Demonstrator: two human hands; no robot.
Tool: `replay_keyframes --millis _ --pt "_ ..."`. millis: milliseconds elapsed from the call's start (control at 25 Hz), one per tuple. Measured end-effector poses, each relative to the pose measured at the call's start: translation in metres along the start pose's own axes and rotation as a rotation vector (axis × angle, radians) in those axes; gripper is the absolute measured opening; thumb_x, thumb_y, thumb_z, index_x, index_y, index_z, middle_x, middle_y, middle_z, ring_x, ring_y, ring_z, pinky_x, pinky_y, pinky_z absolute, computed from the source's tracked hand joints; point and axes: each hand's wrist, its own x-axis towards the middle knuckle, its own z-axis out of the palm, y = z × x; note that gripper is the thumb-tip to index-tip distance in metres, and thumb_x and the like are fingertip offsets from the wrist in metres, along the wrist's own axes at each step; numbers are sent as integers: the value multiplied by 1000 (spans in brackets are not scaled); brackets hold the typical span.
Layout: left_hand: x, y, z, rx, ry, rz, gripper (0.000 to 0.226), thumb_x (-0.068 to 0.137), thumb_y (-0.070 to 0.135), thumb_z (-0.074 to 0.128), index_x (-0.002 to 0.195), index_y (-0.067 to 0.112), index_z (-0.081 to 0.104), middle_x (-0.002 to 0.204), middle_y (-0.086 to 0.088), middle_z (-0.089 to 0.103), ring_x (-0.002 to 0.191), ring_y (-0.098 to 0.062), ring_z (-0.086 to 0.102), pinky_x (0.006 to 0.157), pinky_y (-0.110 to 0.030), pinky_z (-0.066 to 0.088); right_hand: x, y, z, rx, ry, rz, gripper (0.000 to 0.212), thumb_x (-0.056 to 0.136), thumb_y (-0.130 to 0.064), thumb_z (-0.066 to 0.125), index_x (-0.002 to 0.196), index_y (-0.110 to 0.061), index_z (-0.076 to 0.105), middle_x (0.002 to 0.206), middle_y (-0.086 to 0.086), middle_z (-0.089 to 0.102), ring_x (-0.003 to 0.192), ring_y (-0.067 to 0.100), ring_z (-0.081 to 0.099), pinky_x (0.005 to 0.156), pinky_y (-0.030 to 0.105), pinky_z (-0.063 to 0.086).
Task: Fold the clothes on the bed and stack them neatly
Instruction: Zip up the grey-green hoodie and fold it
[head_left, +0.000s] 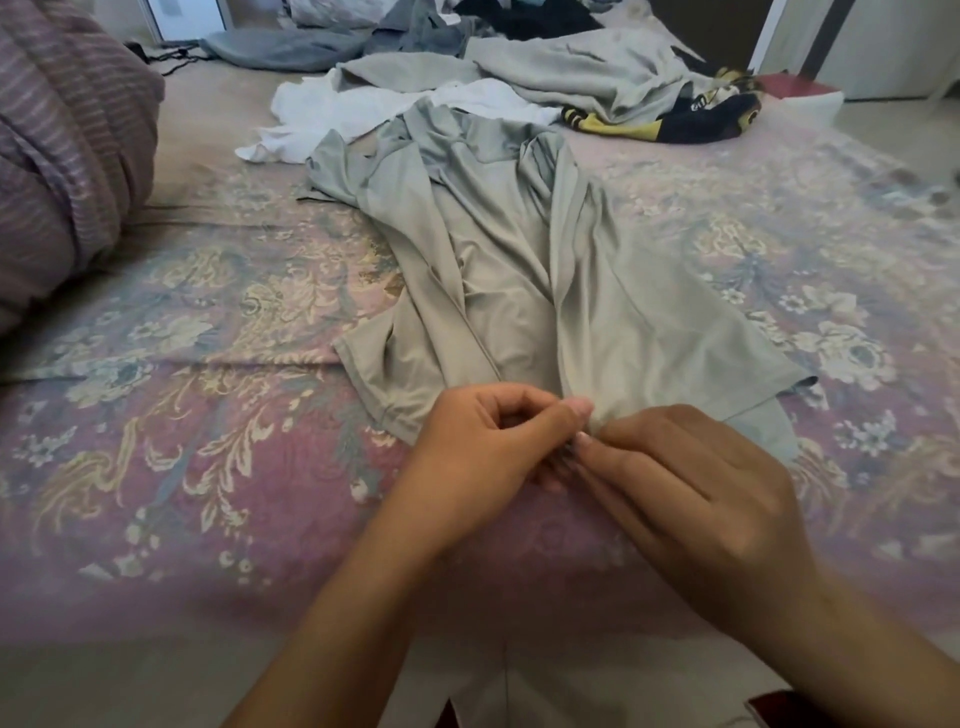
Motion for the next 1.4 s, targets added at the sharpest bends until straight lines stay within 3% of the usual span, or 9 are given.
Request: replay_keyframes --millis 200,360,480,680,800,960,1080,1200,1400 --pt "-1 -14 12 -300 69 -80 17 95 9 64 83 0 71 75 -16 69 65 -20 65 63 -27 55 -12 -12 -7 156 -62 203 11 83 -2 80 75 -4 73 71 7 67 66 21 59 64 32 48" --pt "-6 -18 15 -344 127 -32 22 93 18 66 95 -3 74 85 -22 73 71 -24 67 68 -32 56 -6 -24 -11 907 -291 1180 17 96 -21 68 81 -13 71 72 -1 68 63 11 59 56 28 49" --pt "-12 -17 19 -350 78 -25 28 97 19 64 90 -7 69 63 -15 57 54 -20 50 51 -30 46 4 -20 -5 1277 -234 1557 23 98 -16 60 88 4 66 82 19 71 65 19 62 50 30 53" --pt "-15 -12 20 -337 41 22 33 99 17 60 78 -9 63 57 -13 45 48 -21 46 44 -29 46 9 -23 -1 1322 -157 1541 12 91 -3 67 89 8 68 82 23 70 64 19 61 54 28 55" --pt "-20 -9 15 -207 37 49 36 102 21 53 79 -3 68 61 -16 58 54 -26 58 51 -32 53 8 -24 0 1321 -180 1556 12 89 -4 70 84 8 68 77 22 69 58 17 58 55 26 54" --pt "-32 -14 -33 455 302 385 12 96 21 66 101 21 77 89 10 76 83 -8 71 74 -23 57 5 -25 -1 1391 -180 1621 15 89 -6 70 78 3 66 77 20 68 57 17 56 56 26 53" --pt "-29 -22 -53 974 220 471 34 76 15 86 109 13 77 107 0 71 101 -20 62 90 -35 50 2 -28 -1 1422 -193 1673 15 89 -8 70 78 1 66 79 20 68 59 17 57 57 26 52" --pt "-23 -31 -40 1073 180 653 28 75 5 82 102 1 78 99 -14 72 94 -29 59 84 -40 49 2 -31 2 1482 -181 1735 10 90 -7 69 83 1 66 87 20 71 72 18 66 64 30 58" --pt "-33 -37 -47 989 301 957 21 96 4 55 95 1 75 88 -12 69 84 -24 57 74 -35 44 6 -32 3 1554 -176 1793 8 90 -6 69 86 -1 67 104 15 76 104 25 72 92 45 59"
